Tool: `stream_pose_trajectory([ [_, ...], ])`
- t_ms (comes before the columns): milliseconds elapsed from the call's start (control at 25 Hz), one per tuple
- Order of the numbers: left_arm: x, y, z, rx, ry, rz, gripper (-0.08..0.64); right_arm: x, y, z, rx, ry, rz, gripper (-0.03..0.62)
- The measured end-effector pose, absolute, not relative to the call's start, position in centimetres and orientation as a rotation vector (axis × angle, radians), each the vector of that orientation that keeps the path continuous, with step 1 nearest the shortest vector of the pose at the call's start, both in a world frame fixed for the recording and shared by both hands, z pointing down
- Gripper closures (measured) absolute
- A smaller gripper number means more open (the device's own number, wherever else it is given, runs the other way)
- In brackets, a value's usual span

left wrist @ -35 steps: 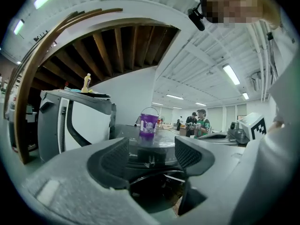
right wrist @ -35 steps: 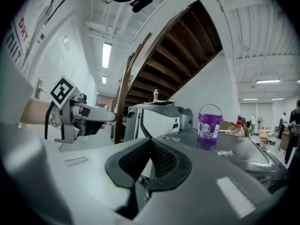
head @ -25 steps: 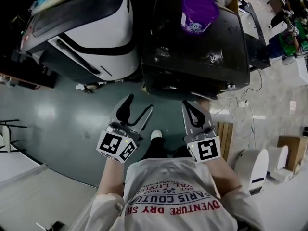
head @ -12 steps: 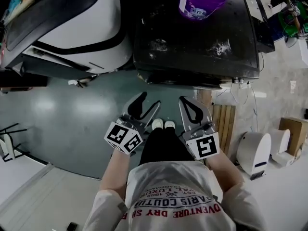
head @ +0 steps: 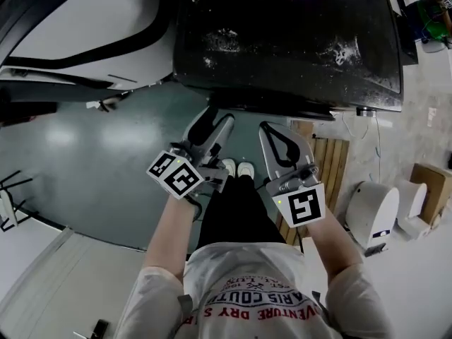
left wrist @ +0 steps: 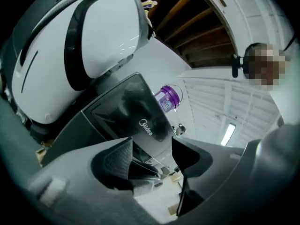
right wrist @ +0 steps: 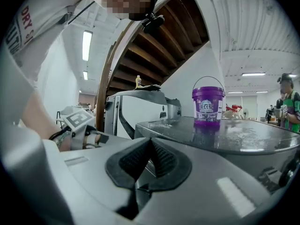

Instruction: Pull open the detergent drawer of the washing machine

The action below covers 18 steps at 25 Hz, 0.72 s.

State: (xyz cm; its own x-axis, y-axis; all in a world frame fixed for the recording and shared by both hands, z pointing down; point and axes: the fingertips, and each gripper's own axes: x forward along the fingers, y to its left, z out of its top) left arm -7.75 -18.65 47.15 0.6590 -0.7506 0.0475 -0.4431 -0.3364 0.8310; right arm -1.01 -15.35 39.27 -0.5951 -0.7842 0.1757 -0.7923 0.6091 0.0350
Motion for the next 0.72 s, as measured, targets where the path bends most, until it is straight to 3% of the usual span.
stream_pose_trajectory([
  [320, -7.4, -22.1, 50.9, 1.804, -0.909, -0.66, 0.261, -0.1, -16.8, 43.2, 1.351, -2.663, 0.086, 0.593],
  [720, -6.1, -24.2, 48.4, 1.79, -0.681, -0.938, 0.245, -0.4, -16.9, 45.1, 1.333, -2.649, 0.087, 0.592],
])
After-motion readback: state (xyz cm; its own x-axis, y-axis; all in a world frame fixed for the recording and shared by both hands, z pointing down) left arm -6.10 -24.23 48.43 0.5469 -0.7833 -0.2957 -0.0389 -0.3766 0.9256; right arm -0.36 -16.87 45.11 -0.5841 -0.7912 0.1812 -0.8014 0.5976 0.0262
